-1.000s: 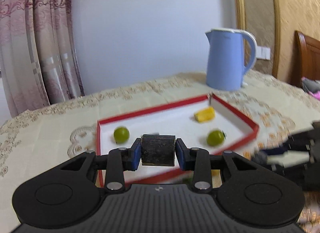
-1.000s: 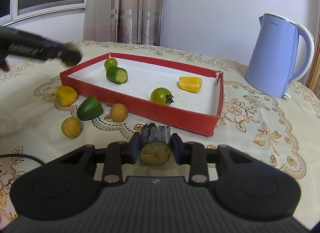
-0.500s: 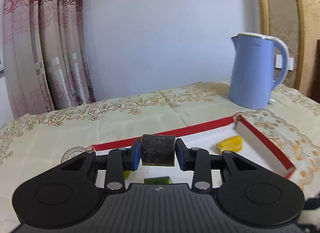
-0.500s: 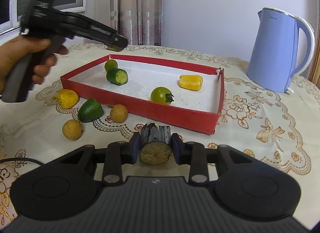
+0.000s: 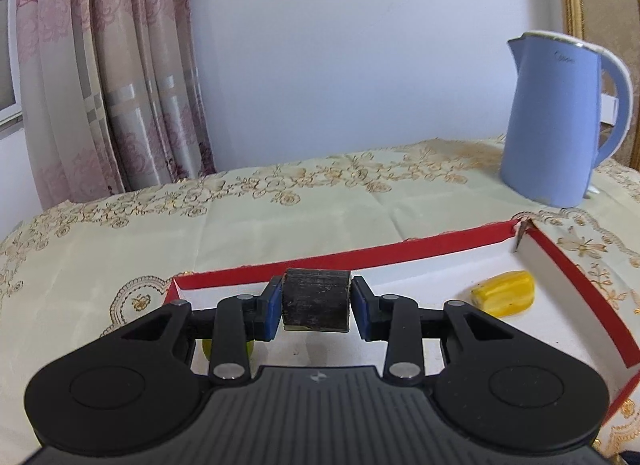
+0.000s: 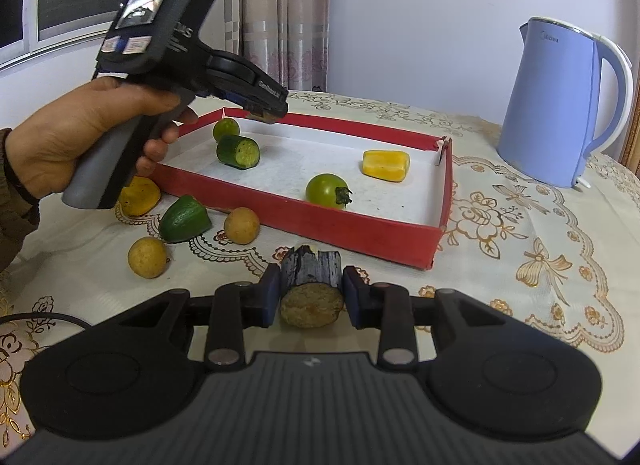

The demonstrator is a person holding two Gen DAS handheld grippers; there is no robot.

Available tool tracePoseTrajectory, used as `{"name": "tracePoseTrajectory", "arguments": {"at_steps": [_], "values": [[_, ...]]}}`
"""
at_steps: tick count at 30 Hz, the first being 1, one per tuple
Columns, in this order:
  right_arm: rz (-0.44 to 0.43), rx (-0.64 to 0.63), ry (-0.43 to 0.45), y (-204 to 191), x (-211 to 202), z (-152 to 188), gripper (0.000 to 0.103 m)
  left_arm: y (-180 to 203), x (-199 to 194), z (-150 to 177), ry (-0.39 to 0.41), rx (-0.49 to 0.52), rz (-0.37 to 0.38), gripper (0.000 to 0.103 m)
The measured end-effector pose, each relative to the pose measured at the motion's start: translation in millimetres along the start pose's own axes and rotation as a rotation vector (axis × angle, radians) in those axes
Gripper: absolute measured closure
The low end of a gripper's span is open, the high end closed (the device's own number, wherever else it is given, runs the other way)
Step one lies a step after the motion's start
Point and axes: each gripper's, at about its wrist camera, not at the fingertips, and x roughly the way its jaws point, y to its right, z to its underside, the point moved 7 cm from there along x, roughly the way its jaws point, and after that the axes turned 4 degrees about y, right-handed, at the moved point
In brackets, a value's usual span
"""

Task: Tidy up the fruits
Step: 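Carry the eggplant chunk into the tray and open the left gripper, then carry the eggplant chunk into the tray and open the right gripper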

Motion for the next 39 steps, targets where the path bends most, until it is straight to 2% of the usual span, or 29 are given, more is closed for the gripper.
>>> {"name": "tracePoseTrajectory", "arguments": {"at_steps": [10,15,17,21,23,27,29,32,37,39], "values": [[0.001,-0.002,0.0,-0.2,0.0,0.1,0.072,2.7,8.3,1.8,-0.02,0.0,-0.033,0.068],[0.003,-0.003,0.0,-0.4,-0.3,0.3,0.072,2.1,5.3,0.5,-0.004,0.003,-0.061,0.051],[0.002,-0.001,0.0,-0.8,-0.2,0.4,0.072,1.5,2.8,-0.4,0.006,0.009,-0.079,0.039],[0.002,-0.002,-0.001,-0.7,0.1,0.5,0.072,-0.2,-2.9,-2.7,0.028,0.025,-0.106,0.032],[0.004,-0.004,0.0,-0.2,-0.2,0.4,0.072,-2.0,-5.8,-3.6,0.035,0.031,-0.123,0.025],[0.006,-0.003,0.0,0.0,-0.2,0.4,0.072,-8.0,-15.6,-4.2,0.047,0.024,-0.149,0.021],[0.007,-0.003,0.0,0.1,-0.2,0.2,0.072,-13.0,-25.5,-3.8,0.059,0.015,-0.163,0.015],[0.01,0.001,0.009,1.0,-1.8,-0.6,0.072,-24.9,-48.6,0.1,0.08,-0.002,-0.188,0.013],[0.022,0.0,0.024,0.8,-4.3,-2.9,0.072,-52.7,-96.7,11.5,0.175,-0.123,-0.194,0.004],[0.028,-0.004,0.024,1.5,-4.7,-3.9,0.072,-64.4,-108.4,15.0,0.211,-0.168,-0.21,0.004]]}}
